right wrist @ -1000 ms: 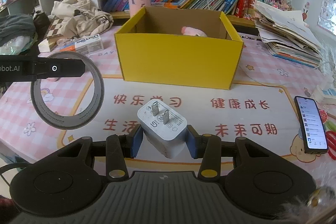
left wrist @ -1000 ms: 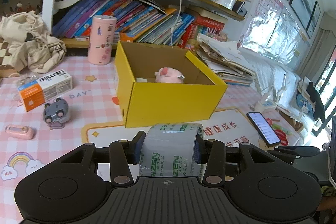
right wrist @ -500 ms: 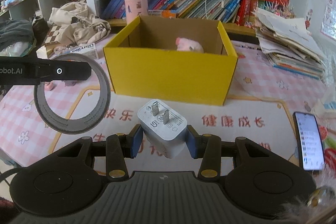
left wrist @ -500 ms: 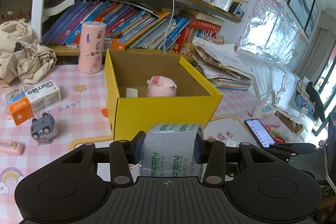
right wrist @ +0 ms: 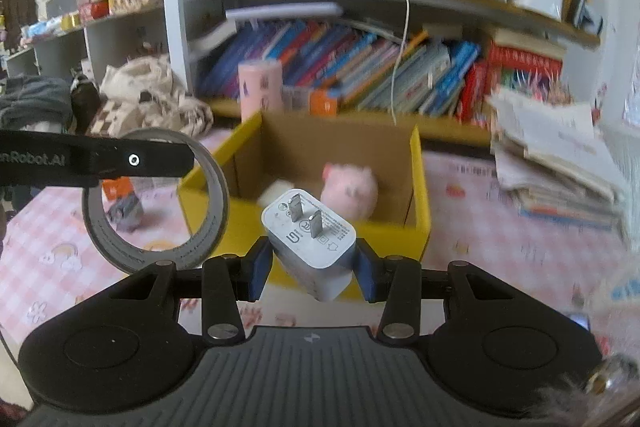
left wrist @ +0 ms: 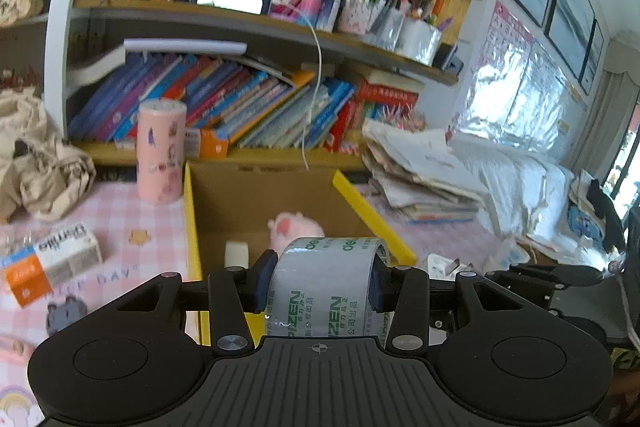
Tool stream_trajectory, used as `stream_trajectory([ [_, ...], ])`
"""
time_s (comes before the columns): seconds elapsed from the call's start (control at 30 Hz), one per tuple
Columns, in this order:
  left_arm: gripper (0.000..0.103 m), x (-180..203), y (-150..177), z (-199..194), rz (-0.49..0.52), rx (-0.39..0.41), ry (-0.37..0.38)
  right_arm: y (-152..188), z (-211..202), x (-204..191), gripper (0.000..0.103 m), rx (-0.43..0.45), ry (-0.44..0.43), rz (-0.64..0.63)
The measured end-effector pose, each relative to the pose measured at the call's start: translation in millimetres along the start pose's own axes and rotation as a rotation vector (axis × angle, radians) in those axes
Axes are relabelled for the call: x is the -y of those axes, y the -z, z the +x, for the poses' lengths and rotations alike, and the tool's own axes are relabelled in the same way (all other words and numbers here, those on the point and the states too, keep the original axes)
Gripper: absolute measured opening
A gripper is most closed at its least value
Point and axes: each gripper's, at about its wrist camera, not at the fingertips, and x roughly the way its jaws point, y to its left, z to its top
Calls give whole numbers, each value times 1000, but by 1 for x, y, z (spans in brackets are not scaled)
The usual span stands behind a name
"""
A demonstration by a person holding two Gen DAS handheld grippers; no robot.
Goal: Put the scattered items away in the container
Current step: 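Lower the charger into the yellow box and open the right gripper while the left releases the tape inside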
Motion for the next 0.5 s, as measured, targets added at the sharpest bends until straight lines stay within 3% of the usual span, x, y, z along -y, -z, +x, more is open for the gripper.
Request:
stream_trajectory([
  [0.23,43,5,-25,20,21,53,-51,-32,18,21,41,61,-38,-40],
  [0.5,43,-4,-37,55,12,40,-142,-52,62,40,41,35,-98,-85],
])
